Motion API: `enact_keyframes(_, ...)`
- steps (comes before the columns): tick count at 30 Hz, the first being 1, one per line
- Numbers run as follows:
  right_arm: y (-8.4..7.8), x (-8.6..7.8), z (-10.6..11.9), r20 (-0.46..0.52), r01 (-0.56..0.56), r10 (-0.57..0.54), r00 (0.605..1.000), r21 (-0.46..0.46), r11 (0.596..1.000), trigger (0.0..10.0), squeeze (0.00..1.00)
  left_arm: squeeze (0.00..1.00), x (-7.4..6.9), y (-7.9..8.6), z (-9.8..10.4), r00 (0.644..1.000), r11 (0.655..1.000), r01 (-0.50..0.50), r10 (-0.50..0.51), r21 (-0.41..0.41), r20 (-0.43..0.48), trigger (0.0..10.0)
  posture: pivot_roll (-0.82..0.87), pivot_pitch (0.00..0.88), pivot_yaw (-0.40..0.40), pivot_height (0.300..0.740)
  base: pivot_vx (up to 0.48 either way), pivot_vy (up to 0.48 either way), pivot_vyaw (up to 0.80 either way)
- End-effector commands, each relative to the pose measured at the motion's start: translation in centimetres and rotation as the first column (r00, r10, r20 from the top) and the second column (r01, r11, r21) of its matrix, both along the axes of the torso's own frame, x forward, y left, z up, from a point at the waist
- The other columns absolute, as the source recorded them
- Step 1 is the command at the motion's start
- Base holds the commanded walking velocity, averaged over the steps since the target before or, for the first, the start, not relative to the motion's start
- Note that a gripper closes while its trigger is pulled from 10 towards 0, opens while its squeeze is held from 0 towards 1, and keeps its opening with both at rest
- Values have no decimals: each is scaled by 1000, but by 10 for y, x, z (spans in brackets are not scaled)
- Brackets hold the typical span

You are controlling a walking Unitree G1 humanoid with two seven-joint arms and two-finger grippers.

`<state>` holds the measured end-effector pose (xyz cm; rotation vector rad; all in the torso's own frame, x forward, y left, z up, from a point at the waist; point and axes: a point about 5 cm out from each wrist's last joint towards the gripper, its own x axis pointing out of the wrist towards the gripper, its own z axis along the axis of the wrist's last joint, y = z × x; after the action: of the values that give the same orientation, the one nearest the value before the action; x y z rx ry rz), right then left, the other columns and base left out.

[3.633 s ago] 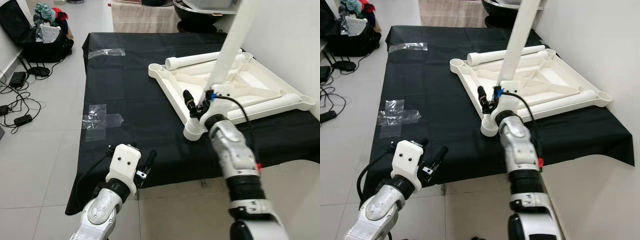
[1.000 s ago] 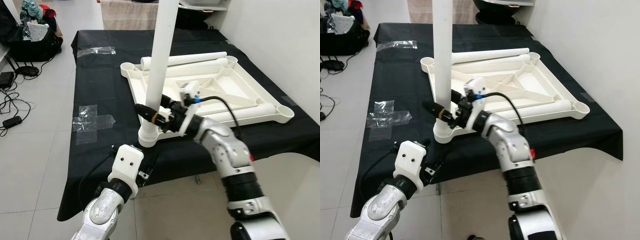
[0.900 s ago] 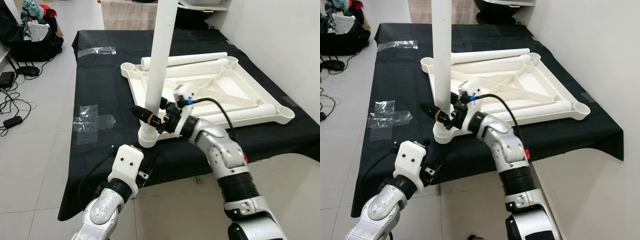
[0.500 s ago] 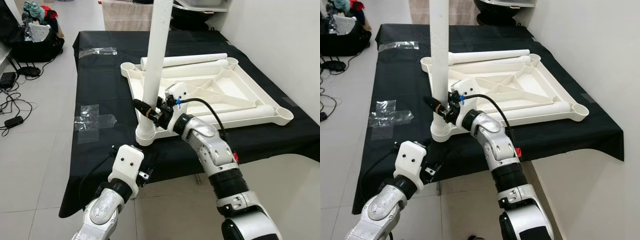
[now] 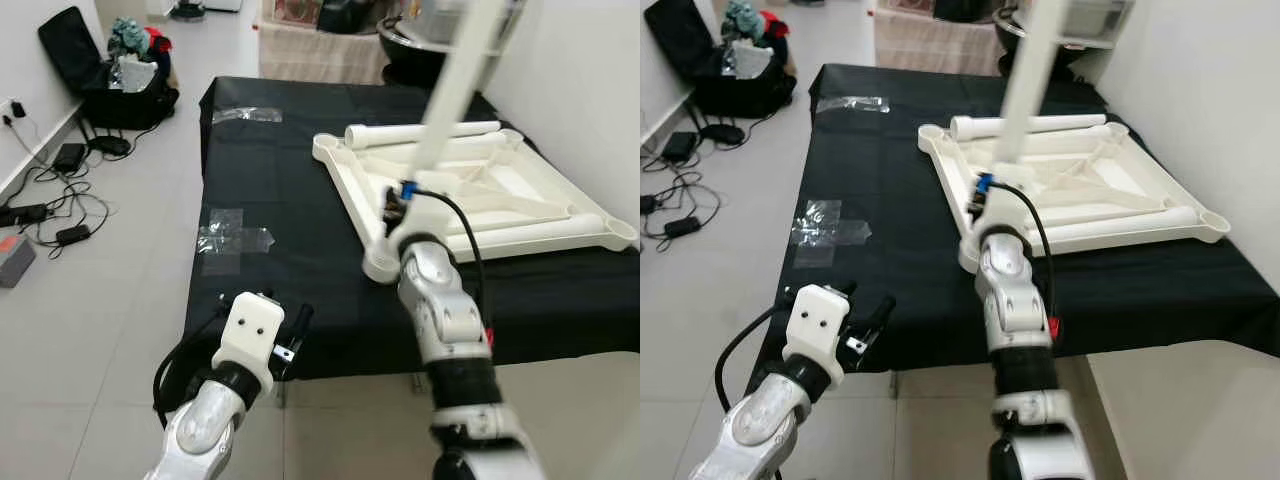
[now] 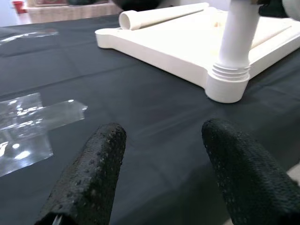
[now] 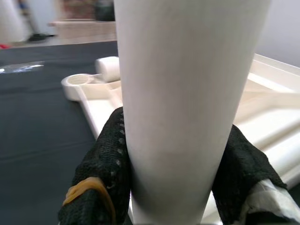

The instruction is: Building children table

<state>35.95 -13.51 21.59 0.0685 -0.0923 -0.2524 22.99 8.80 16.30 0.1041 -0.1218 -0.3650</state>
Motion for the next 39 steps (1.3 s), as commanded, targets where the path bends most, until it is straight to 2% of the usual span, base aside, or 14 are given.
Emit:
enact_keyframes(1,-13,-5,-17,-78,113,-116,990,-35,993,0,0,0,-1,-2,-3,1000,1000,8,-8,6,-5,10000,72,156,-122,740,0,0,0)
enact_keyframes(3,-12,-7,-19,-87,123,-125,988,-27,992,0,0,0,-1,-2,-3,1000,1000,8,-8,6,-5,10000,72,158,-126,740,0,0,0)
enact_keyframes(4,-8,-7,-20,-98,123,-124,987,-11,992,2235,0,0,-1,-2,-3,1000,1000,7,-7,6,-5,10000,71,156,-124,740,0,0,0)
enact_keyframes(5,-8,-7,-20,-98,123,-124,987,-11,992,2235,0,0,-1,-2,-3,1000,1000,7,-7,6,-5,10000,71,156,-124,740,0,0,0)
enact_keyframes(6,-4,-6,-20,-97,110,-109,989,4,994,10000,0,0,-1,-1,-3,1000,1000,7,-7,5,-5,10000,69,159,-124,740,0,0,0)
enact_keyframes(8,2,-5,-16,-67,68,-66,996,31,997,10000,165,0,-1,-2,-2,1000,1000,7,-7,4,-5,10000,70,156,-125,740,0,0,0)
enact_keyframes(9,8,-4,-9,-13,25,-25,1000,29,999,10000,1000,0,-1,-2,-2,1000,1000,6,-6,4,-5,10000,70,157,-128,740,0,0,0)
enact_keyframes(15,12,-2,2,75,-49,48,996,9,999,10000,1000,0,-1,-2,-2,1000,1000,5,-5,2,-5,10000,70,157,-128,740,0,0,0)
enact_keyframes(16,13,3,2,90,-155,153,984,19,988,10000,0,0,-1,-2,-2,1000,1000,4,-4,2,-6,10000,69,157,-126,740,0,0,0)
enact_keyframes(23,21,9,-6,83,-588,582,809,66,807,10000,0,0,-1,-2,-2,1000,1000,7,-7,1,-6,10000,67,158,-125,740,0,0,0)
enact_keyframes(25,17,7,-8,63,-732,729,681,52,679,10000,0,0,-1,-2,-2,1000,1000,7,-7,1,-5,10000,74,160,-124,740,0,0,0)
enact_keyframes(31,16,5,-7,62,-799,796,602,52,599,10000,0,0,-1,-2,-2,1000,1000,7,-7,1,-5,10000,74,160,-124,740,0,0,0)
enact_keyframes(36,28,-6,-3,44,-951,950,309,-7,310,10000,0,0,-1,-2,-2,1000,1000,5,-5,2,-6,10000,80,168,-122,740,0,0,0)
enact_keyframes(39,33,-8,-4,44,-965,964,263,-13,264,10000,0,0,-1,-2,-1,1000,1000,5,-5,2,-6,10000,82,171,-124,740,0,0,0)
